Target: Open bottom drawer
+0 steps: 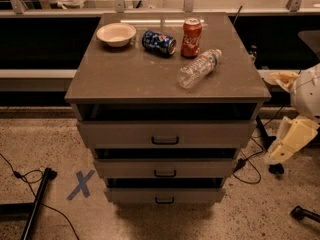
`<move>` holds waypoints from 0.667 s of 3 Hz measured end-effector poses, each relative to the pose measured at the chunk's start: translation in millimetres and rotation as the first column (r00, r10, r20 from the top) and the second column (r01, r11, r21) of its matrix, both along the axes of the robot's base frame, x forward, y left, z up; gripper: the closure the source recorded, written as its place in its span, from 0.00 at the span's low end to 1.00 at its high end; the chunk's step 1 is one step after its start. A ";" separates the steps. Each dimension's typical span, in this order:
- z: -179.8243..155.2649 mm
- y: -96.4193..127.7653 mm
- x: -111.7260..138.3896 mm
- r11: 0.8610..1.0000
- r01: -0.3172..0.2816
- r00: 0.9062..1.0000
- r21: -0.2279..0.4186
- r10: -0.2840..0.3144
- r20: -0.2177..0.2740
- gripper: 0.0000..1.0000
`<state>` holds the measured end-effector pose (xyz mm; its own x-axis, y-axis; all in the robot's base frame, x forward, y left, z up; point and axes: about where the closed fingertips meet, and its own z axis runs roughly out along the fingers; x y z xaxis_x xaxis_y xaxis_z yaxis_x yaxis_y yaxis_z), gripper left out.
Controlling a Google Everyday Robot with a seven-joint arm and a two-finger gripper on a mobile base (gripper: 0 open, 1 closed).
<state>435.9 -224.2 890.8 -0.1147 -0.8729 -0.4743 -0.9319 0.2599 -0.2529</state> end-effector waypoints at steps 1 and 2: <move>-10.7 3.4 0.7 0.999 -0.019 0.999 -0.026 0.018 -0.030 0.00; -71.4 1.8 3.6 0.998 -0.025 0.998 0.051 0.028 -0.065 0.00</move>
Offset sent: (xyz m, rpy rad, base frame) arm 0.0289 -0.0138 -0.1655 0.1851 -0.0268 0.0957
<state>439.5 -222.5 819.4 -0.1241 -0.8514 -0.5096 -0.9527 0.2458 -0.1786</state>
